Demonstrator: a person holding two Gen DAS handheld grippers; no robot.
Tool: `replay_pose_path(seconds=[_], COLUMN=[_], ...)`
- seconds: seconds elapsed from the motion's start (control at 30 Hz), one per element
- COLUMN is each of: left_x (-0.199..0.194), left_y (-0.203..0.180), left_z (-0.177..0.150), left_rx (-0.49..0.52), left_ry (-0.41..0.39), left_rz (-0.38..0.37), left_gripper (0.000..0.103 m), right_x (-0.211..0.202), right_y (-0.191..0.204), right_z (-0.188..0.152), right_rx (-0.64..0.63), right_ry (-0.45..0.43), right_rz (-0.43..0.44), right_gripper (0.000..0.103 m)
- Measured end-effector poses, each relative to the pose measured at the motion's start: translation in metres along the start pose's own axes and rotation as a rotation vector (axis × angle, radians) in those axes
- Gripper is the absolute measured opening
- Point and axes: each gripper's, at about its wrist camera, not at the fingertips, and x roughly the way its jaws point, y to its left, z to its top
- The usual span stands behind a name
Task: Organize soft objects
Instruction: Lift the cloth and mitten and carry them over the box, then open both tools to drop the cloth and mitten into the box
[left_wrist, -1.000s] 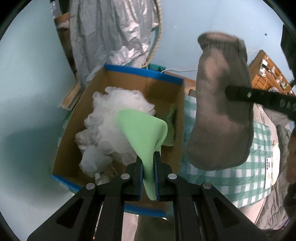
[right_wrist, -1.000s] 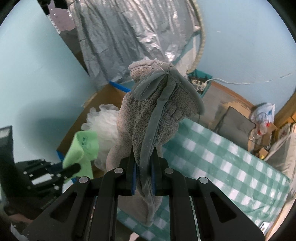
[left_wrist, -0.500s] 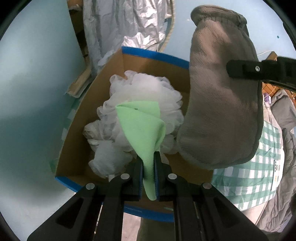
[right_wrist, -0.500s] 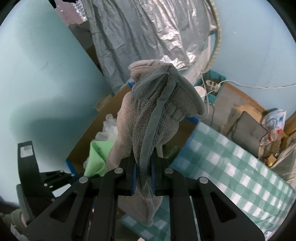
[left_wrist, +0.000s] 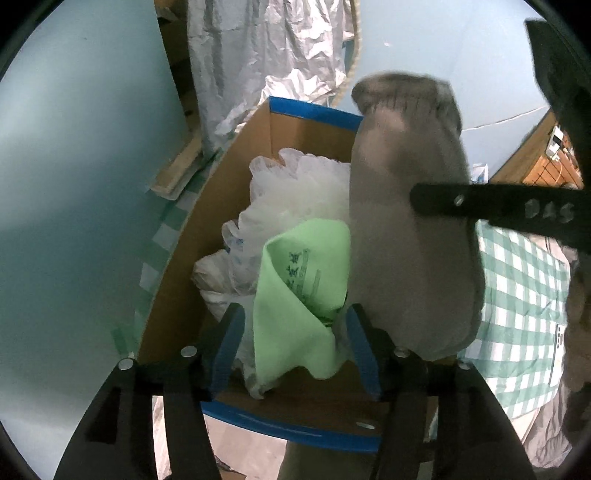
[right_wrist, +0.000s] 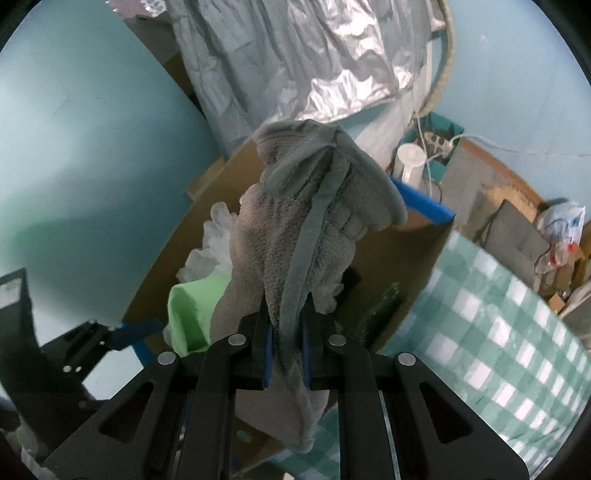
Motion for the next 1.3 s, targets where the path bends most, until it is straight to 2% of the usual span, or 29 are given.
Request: replay_pose_path(seconds=[0.47, 0.63, 0.67, 0.7, 0.77, 0.87, 1.03, 1.3], left_x=[0.0, 0.002, 0.002, 0.001, -0.001, -0.006, -0.022, -0.052], left_y=[0.011, 0.013, 0.013, 0.013, 0.013, 0.013, 0.013, 0.008], left_z=[0.012, 0.012, 0.012, 0.012, 0.012, 0.012, 0.014, 0.019], left_rx=[0.006, 0.017, 0.02, 0.024, 0.027, 0.026, 0.022, 0.024], left_ry=[-0.01, -0.008, -0.01, -0.014, -0.022, -0.033, -0.07, -0.126], left_rz=[-0.007, -0.011, -0.011, -0.01, -0.005, -0.004, -0.015, -0.022], left_gripper=[0.063, 0.063, 0.063, 0.064, 0.068, 0.07, 0.078, 0.079], right_x=[0.044, 0.056, 0.056, 0.053, 0.047, 0.036, 0.008, -0.026], right_y=[-0.005, -0.005, -0.005, -0.004, -0.003, 0.002, 0.015, 0.016], right_z=[-0.011, -0.018, -0.018, -0.019, -0.02, -0.021, -0.024, -0.023], right_rx=[0.071, 0.061, 0.059, 0.056, 0.049, 0.028, -0.021, -0.016], right_ry=[0.083, 0.135, 0.138, 0.133, 0.119, 0.091, 0.028, -0.022], right_rz=[-0.006, -0.071, -0.081, -0.1, -0.131, -0.158, -0.188, -0.191], right_gripper=[0.014, 0.023, 0.028, 0.031, 0.049, 0.058, 0.063, 0.063])
